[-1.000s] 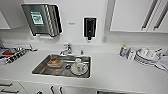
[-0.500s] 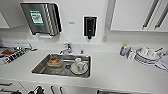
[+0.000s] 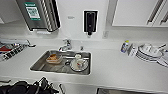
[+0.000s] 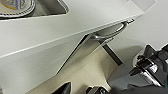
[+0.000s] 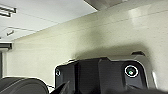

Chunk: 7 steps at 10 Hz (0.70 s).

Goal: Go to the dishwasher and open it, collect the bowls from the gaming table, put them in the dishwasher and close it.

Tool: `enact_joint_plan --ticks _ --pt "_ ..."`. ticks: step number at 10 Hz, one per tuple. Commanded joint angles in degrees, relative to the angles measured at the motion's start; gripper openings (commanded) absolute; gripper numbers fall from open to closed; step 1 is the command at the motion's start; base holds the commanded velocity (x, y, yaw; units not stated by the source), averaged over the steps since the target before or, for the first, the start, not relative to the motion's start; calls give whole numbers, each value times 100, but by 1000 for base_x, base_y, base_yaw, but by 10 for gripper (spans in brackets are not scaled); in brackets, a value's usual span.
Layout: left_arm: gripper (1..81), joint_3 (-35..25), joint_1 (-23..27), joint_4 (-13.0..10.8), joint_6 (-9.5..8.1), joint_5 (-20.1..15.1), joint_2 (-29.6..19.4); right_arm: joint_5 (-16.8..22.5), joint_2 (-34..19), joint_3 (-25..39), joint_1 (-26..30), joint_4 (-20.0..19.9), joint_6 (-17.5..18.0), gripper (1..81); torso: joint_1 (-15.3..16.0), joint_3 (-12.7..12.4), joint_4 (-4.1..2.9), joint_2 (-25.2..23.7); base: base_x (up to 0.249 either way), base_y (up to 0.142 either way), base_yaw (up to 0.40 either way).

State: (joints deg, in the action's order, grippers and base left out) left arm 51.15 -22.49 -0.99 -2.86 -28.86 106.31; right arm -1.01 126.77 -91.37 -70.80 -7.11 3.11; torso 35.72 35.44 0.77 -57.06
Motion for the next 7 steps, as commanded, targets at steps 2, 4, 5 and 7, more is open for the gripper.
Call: enact_joint_plan --ticks 2,4,5,7 --pt "811 -132 794 248 23 -454 -48 101 -422 481 640 -265 243 811 4 40 0 2 0 0 0" --pt "811 -114 794 204 23 -454 -31 127 -815 1092 1132 -274 645 811 4 85 0 5 0 0 0" --pt "811 -97 794 230 14 -454 -13 188 -1026 1418 1387 -274 874 811 4 85 0 2 0 0 0" --pt "811 -17 794 257 23 -454 5 163 -1405 1693 1678 -291 1313 811 4 88 0 5 0 0 0"
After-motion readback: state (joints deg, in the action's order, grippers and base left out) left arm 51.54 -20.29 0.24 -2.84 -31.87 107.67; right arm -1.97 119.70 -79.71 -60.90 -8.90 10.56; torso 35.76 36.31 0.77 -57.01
